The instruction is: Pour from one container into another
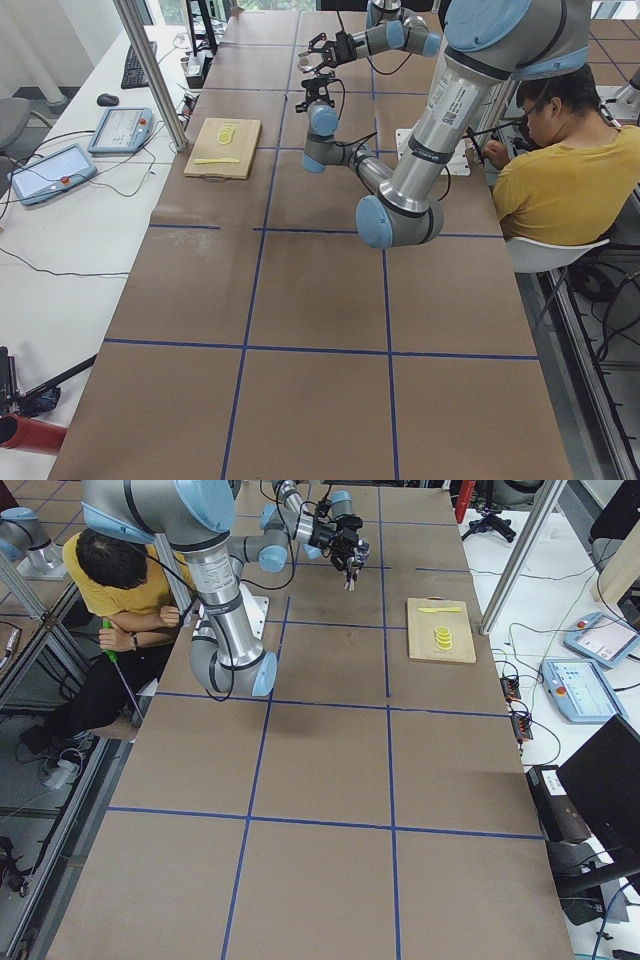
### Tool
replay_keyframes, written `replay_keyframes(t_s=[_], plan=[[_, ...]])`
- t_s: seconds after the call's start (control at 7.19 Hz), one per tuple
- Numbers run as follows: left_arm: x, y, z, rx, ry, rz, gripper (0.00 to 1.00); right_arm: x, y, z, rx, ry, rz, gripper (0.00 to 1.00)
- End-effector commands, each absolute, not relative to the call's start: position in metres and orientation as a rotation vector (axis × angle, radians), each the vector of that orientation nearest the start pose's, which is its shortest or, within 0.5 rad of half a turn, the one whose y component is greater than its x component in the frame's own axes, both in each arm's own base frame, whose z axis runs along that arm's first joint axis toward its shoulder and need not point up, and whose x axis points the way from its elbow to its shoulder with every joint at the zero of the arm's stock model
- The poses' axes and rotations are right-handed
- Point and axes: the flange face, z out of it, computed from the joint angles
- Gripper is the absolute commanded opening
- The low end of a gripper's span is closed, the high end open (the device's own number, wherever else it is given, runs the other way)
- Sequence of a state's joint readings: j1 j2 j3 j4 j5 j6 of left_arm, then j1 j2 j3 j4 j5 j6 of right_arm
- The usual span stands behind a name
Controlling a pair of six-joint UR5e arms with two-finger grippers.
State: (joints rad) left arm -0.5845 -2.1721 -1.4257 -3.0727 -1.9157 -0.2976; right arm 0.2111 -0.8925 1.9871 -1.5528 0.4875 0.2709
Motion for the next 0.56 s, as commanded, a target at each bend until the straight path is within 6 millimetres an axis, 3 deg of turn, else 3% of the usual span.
replay_keyframes(t_s=[0.0, 0.42], plan=[[0.48, -0.438, 0.213, 1.467, 1.385, 0.778, 0.0, -0.466, -0.326, 0.07, 1.356, -0.181, -0.206, 0.0], [0.48, -0.439, 0.213, 1.47, 1.377, 0.766, 0.0, -0.442, -0.324, 0.059, 1.338, -0.388, -0.07, 0.0]])
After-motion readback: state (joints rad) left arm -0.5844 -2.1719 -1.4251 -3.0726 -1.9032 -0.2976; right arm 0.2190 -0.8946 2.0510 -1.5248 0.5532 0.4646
